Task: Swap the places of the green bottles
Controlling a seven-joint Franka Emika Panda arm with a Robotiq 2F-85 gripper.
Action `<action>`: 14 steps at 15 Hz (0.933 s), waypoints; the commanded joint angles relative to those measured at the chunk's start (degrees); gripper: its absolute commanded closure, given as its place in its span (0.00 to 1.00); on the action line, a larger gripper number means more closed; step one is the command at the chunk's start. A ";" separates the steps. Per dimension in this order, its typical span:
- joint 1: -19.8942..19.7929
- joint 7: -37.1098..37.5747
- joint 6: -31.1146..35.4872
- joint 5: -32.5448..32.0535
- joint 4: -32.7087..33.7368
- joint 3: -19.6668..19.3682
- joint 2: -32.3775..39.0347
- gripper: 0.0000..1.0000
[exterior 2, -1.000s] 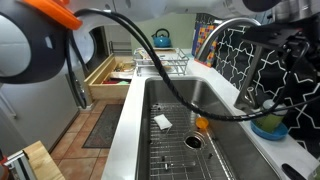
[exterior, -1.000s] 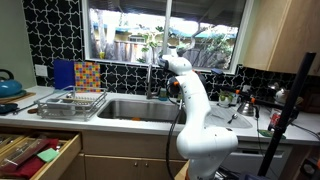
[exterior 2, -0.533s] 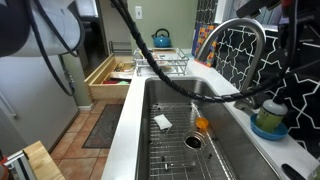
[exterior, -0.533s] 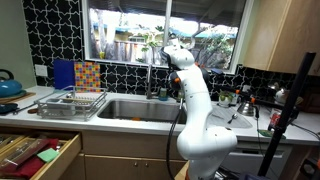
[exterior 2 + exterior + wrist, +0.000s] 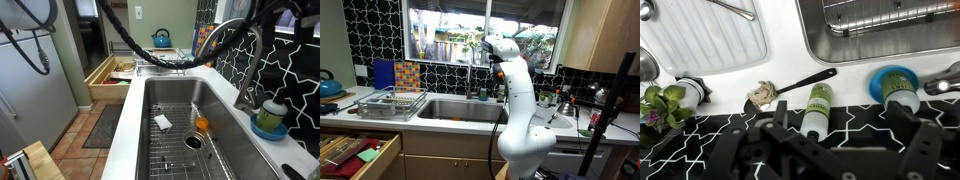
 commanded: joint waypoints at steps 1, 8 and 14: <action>3.03 2.13 5.92 -0.35 -11.86 0.53 -9.49 0.00; 6.83 5.89 19.33 -1.22 -26.71 0.88 -20.80 0.00; 7.91 9.32 23.37 -3.65 -33.10 0.91 -24.73 0.00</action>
